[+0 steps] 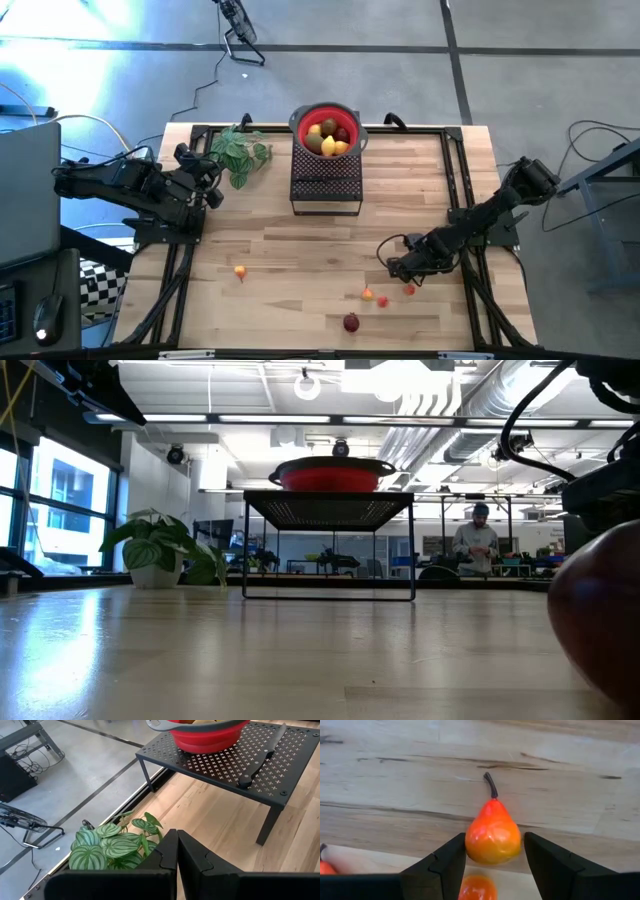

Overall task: Pick & Place Fruit
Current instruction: Put the pear into the red strainer bowl

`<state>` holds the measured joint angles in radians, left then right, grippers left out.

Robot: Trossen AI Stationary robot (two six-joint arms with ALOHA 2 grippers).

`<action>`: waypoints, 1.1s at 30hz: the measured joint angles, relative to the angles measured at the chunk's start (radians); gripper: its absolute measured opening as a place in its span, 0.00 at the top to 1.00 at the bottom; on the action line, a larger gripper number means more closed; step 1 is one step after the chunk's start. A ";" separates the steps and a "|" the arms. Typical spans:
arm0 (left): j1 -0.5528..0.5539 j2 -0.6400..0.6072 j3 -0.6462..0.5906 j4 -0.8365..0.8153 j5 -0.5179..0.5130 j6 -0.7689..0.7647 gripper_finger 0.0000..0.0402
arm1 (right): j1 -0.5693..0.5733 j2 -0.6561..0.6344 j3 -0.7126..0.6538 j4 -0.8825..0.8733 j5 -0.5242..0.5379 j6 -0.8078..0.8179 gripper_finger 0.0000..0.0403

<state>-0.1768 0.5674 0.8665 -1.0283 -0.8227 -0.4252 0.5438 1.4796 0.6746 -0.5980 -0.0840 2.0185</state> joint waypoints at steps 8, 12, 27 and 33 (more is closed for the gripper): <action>0.000 0.000 0.000 0.000 0.000 0.000 1.00 | 0.000 0.000 0.000 -0.003 0.026 -0.002 0.52; 0.000 0.000 0.000 0.000 0.000 0.000 1.00 | 0.000 0.000 0.000 -0.005 0.027 0.001 0.52; 0.000 0.000 0.000 0.000 0.000 0.000 1.00 | 0.000 0.000 -0.001 -0.010 0.036 0.001 0.65; 0.000 0.000 0.000 0.000 0.000 0.000 1.00 | 0.000 0.000 -0.001 -0.010 0.036 0.001 0.65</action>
<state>-0.1765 0.5673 0.8663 -1.0283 -0.8228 -0.4250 0.5434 1.4799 0.6739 -0.6075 -0.0475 2.0197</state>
